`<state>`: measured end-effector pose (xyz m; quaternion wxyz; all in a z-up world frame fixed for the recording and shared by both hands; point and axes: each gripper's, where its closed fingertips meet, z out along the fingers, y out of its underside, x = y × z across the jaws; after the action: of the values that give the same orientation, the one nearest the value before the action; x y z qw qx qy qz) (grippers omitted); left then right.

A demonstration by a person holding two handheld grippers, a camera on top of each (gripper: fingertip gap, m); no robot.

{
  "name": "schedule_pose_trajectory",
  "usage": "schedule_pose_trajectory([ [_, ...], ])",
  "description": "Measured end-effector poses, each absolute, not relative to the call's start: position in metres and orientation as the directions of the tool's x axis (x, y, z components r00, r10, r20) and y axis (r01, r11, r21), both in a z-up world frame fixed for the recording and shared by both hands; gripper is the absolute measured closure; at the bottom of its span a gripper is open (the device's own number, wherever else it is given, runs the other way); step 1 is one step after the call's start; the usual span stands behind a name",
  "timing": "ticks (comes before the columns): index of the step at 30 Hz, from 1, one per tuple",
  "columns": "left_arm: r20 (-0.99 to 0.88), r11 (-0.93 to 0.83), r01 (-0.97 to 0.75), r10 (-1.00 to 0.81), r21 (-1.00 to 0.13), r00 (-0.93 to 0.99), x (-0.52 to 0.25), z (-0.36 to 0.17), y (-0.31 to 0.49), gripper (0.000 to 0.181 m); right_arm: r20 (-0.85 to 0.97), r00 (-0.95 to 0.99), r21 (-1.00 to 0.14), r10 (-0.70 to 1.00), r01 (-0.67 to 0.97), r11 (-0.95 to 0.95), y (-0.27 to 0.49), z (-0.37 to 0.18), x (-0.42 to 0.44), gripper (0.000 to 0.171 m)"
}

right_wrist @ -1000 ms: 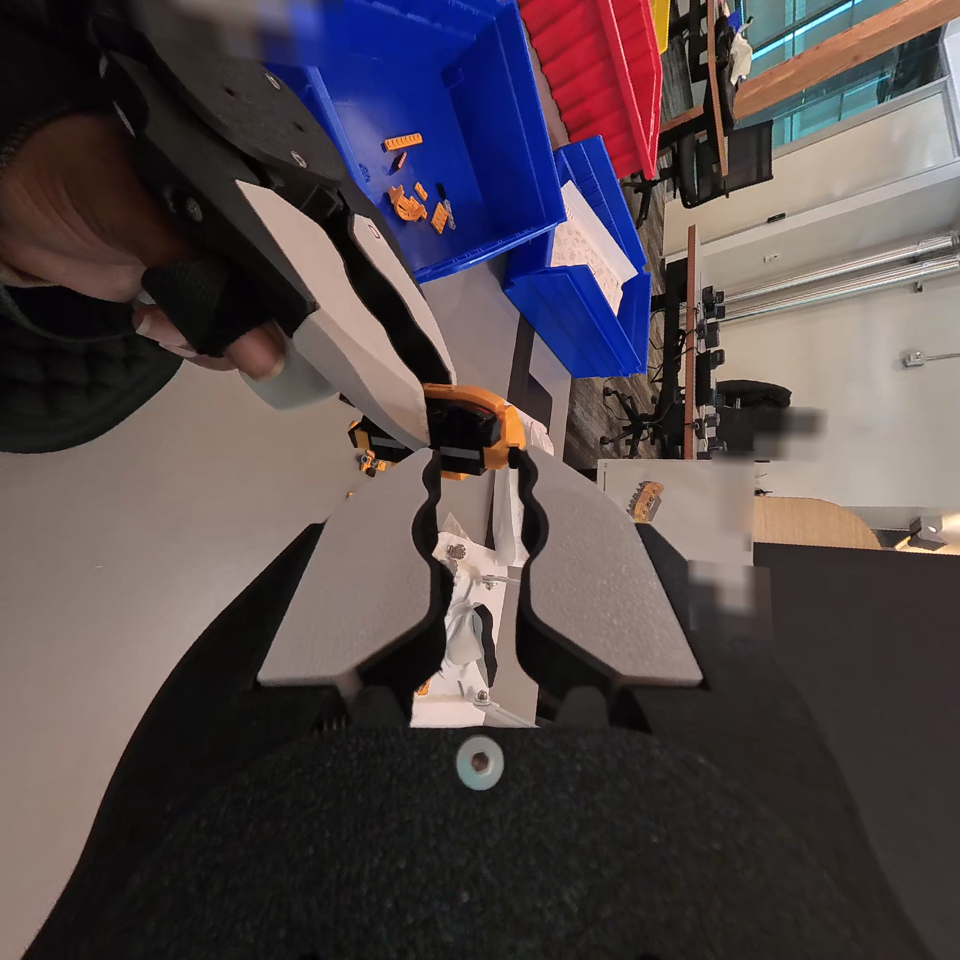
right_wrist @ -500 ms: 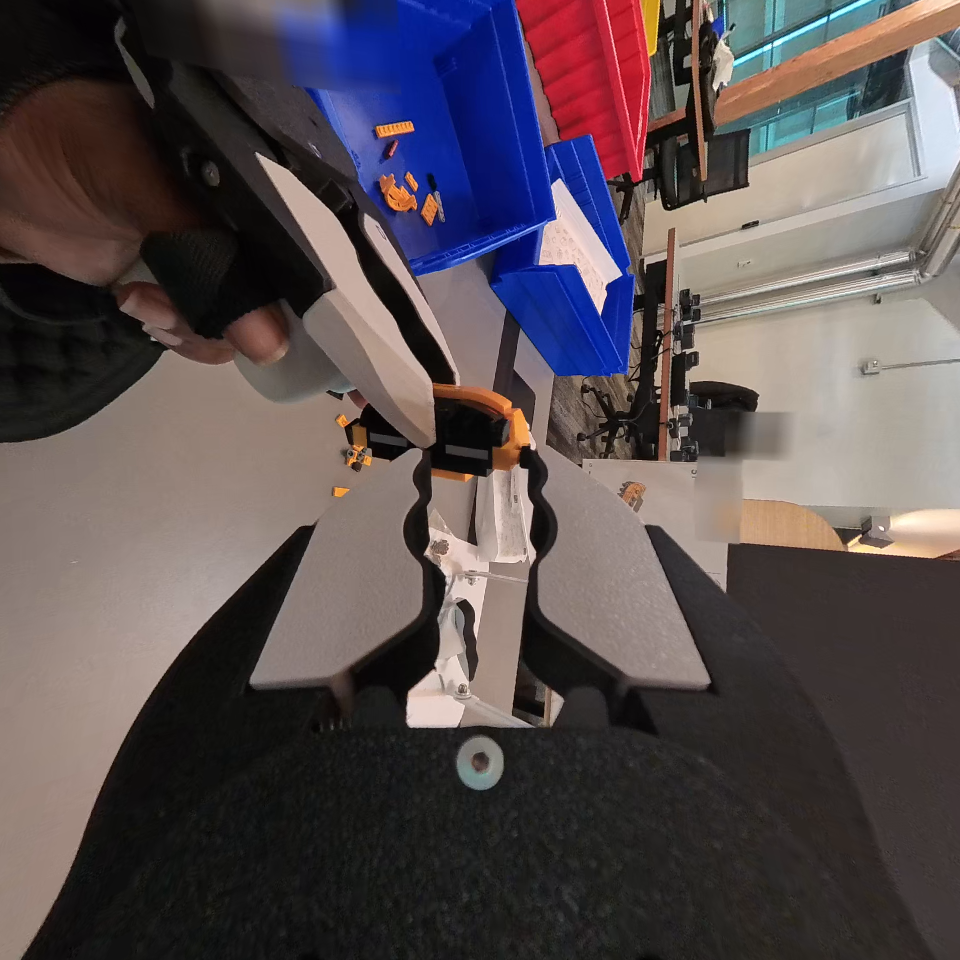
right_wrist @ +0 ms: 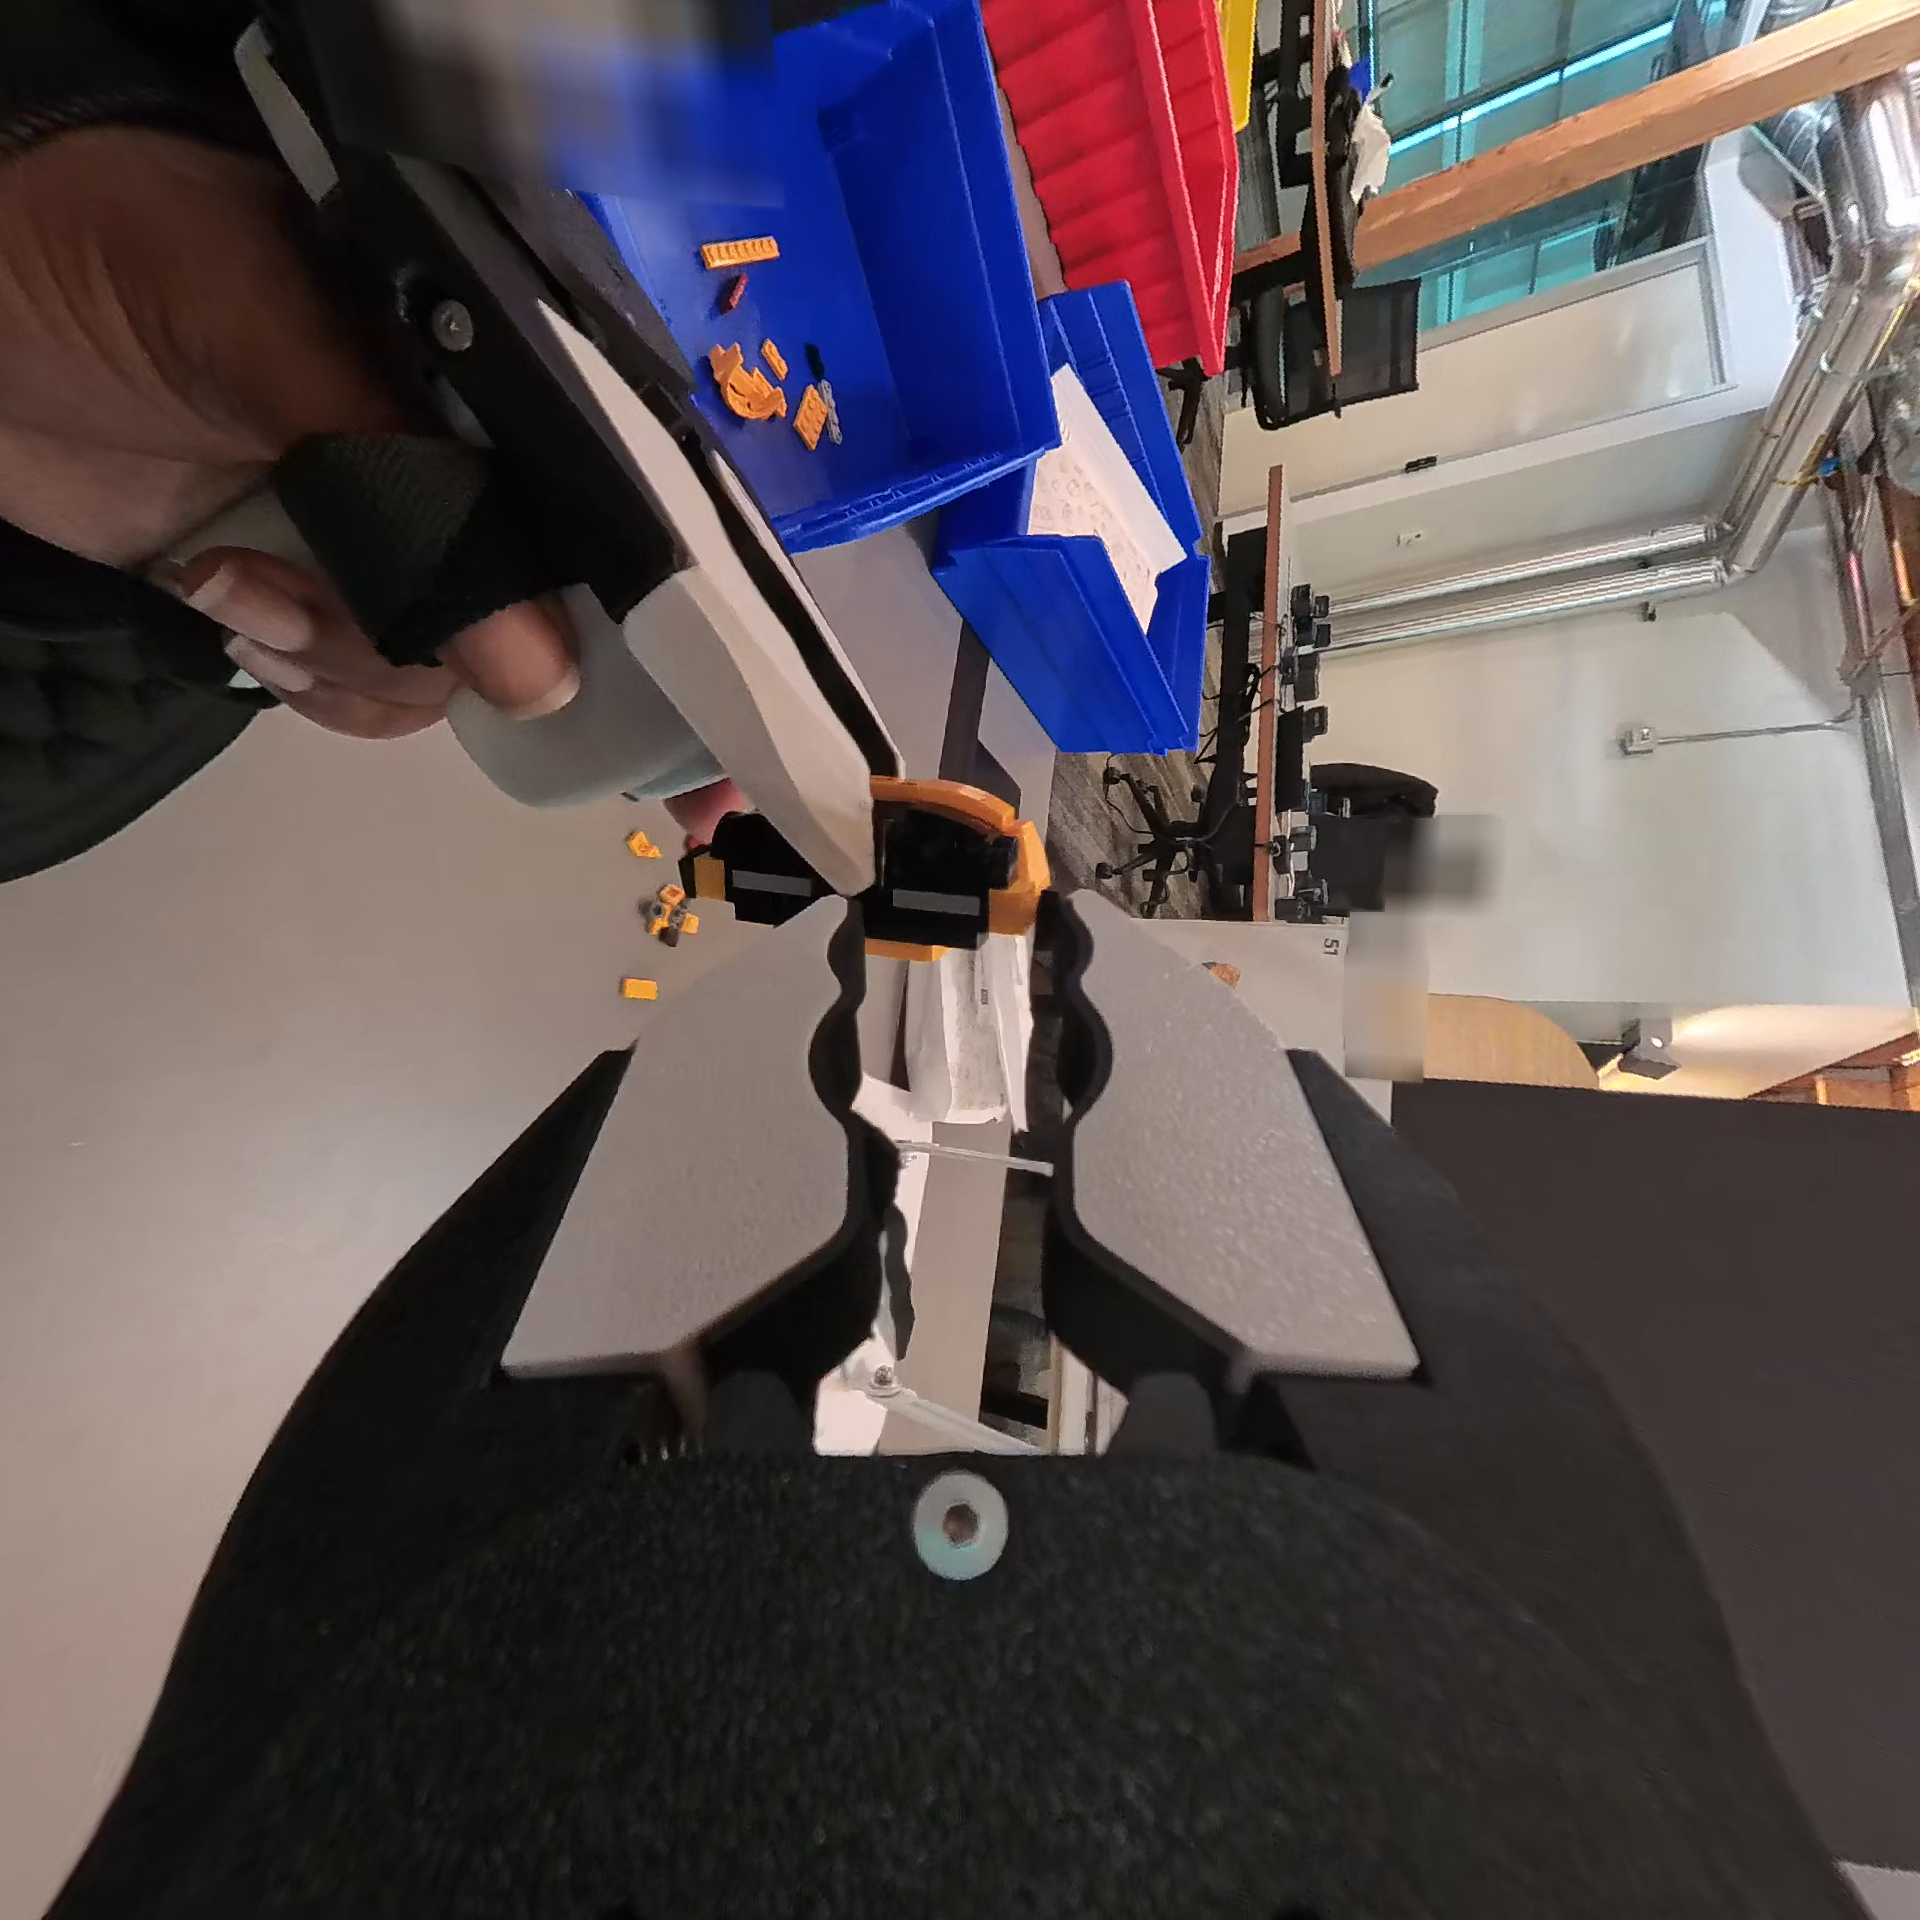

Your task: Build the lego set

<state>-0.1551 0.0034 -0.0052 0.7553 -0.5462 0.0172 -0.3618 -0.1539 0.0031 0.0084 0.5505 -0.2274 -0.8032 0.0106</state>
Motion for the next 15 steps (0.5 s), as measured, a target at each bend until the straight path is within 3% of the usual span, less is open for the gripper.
schedule_pose_trajectory([
  [15, 0.454, 0.033, 0.587, -0.599, -0.809, 0.66, -0.1532, -0.0121, 0.0074, 0.157, 0.887, -0.272, -0.262, 0.374, 0.371, 0.891, 0.0061, 0.0021, -0.1532, 0.139],
])
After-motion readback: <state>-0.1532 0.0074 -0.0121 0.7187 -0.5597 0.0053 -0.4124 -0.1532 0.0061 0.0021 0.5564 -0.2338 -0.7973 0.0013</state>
